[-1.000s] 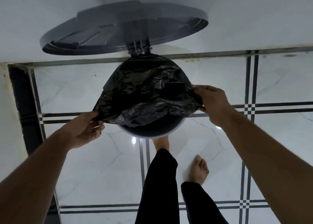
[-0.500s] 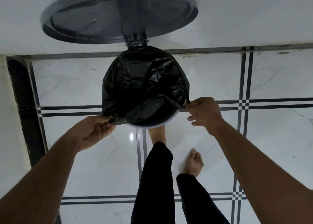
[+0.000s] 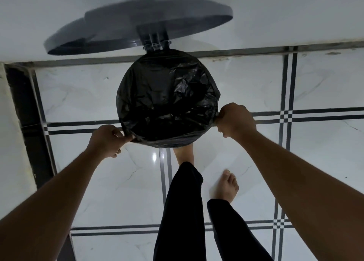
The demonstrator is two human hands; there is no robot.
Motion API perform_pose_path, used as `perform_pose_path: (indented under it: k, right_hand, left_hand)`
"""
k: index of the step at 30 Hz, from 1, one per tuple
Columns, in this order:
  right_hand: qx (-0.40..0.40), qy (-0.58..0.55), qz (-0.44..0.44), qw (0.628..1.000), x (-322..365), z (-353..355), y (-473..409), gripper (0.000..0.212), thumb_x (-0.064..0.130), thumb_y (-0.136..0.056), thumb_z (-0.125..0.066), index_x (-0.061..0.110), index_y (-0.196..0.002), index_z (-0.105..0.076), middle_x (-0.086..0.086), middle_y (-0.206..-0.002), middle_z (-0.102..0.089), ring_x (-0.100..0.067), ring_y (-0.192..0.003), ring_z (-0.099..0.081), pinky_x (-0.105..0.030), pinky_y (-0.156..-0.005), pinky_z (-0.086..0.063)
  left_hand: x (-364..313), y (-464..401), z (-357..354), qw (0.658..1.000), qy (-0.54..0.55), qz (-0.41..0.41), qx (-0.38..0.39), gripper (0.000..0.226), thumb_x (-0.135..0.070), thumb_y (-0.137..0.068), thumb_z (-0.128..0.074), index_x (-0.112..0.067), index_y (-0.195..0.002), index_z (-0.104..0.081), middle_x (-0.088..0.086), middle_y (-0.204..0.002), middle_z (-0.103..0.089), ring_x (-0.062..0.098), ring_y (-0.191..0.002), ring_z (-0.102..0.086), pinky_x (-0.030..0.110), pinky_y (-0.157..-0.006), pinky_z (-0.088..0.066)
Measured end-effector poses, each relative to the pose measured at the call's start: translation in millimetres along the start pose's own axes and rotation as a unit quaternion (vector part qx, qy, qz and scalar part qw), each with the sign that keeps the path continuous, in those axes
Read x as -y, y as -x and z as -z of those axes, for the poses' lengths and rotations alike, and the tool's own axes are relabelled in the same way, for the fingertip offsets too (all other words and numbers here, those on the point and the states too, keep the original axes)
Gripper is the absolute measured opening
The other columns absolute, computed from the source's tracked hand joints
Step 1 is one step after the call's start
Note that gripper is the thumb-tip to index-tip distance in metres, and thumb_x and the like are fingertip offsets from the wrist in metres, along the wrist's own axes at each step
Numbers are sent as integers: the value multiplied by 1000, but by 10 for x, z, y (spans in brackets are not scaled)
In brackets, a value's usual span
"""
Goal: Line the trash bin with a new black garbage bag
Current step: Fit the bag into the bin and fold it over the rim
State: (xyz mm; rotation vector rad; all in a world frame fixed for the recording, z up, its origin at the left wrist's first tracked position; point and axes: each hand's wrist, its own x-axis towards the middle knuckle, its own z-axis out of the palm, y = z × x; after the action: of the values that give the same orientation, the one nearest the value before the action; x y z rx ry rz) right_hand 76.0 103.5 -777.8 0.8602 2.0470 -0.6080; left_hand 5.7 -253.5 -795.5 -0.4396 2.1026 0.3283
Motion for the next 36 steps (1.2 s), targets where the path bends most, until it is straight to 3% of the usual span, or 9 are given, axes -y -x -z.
perform_pose_path:
  k: [4, 8, 14, 18, 20, 23, 26, 31, 36]
  right_hand:
    - [-59, 57, 4, 997, -66, -101, -120, 43, 53, -97, -66, 14, -80, -71, -4, -78, -75, -31, -80, -72, -33, -69, -50]
    - [-101, 91, 1, 991, -143, -178, -153, 65, 69, -105, -52, 12, -78, -66, -3, -70, -62, -31, -70, -62, -34, -64, -43]
    - [95, -243, -68, 963, -144, -57, -187, 20, 12, -96, -67, -7, -96, -74, -10, -82, -77, -33, -70, -76, -33, -68, -57]
    - [-17, -175, -55, 983, -181, 10, -6, 28, 18, -86, -58, 15, -110, -74, -2, -95, -78, -32, -97, -77, -44, -88, -64]
    - [-93, -223, -23, 970, -130, 40, 92, 24, 20, -98, -58, 18, -120, -69, 9, -101, -71, -22, -102, -69, -34, -86, -53]
    - [-180, -287, 52, 939, 44, 26, 168, 34, 44, -110, -54, 17, -125, -67, 8, -117, -71, -16, -112, -66, -32, -93, -49]
    - [-196, -289, 103, 931, 201, -48, 96, 55, 57, -111, -49, 19, -147, -63, 0, -138, -68, -22, -126, -65, -44, -110, -52]
    - [-254, -210, 173, 928, 267, -88, -163, 55, 47, -115, -43, 2, -121, -74, -15, -111, -73, -32, -108, -66, -37, -93, -51]
    - [-280, -203, 190, 919, 193, -251, -390, 54, 48, -115, -45, 10, -144, -70, -9, -112, -75, -33, -107, -69, -40, -86, -58]
  left_hand:
    - [-130, -13, -165, 988, -141, -27, -59, 63, -71, -91, -62, -9, -86, -73, 10, -82, -74, 39, -96, -72, 38, -70, -49]
    - [-259, -29, -218, 981, -170, 6, -89, 38, -45, -103, -58, -15, -120, -72, 15, -123, -73, 42, -118, -67, 43, -82, -49]
    - [-146, -76, -121, 998, 21, 66, -8, 23, -32, -98, -69, -9, -92, -73, 10, -84, -76, 27, -66, -73, 33, -60, -60]
    - [-97, 335, -13, 970, 54, 98, -217, 24, -29, -97, -52, -13, -105, -68, 13, -101, -75, 40, -95, -71, 40, -82, -56]
    - [-262, 677, -15, 951, 109, 6, -289, 17, -30, -102, -55, -17, -110, -62, 5, -97, -72, 32, -90, -66, 33, -77, -43]
    - [-637, 935, -154, 934, 37, -253, -250, 7, -27, -100, -58, -24, -97, -63, -9, -82, -67, 14, -70, -63, 28, -65, -44]
    - [-928, 652, -399, 907, -69, -359, -209, 25, -28, -100, -47, -18, -82, -62, -3, -79, -67, 28, -76, -66, 40, -71, -53]
    - [-1455, -99, -801, 978, -33, -199, -51, 52, -47, -110, -40, -11, -138, -64, 21, -137, -66, 41, -130, -60, 42, -109, -45]
    - [-1634, -806, -1067, 996, -70, -58, -1, 89, -70, -104, -38, -9, -167, -26, 21, -172, -27, 42, -158, -28, 51, -128, -25]
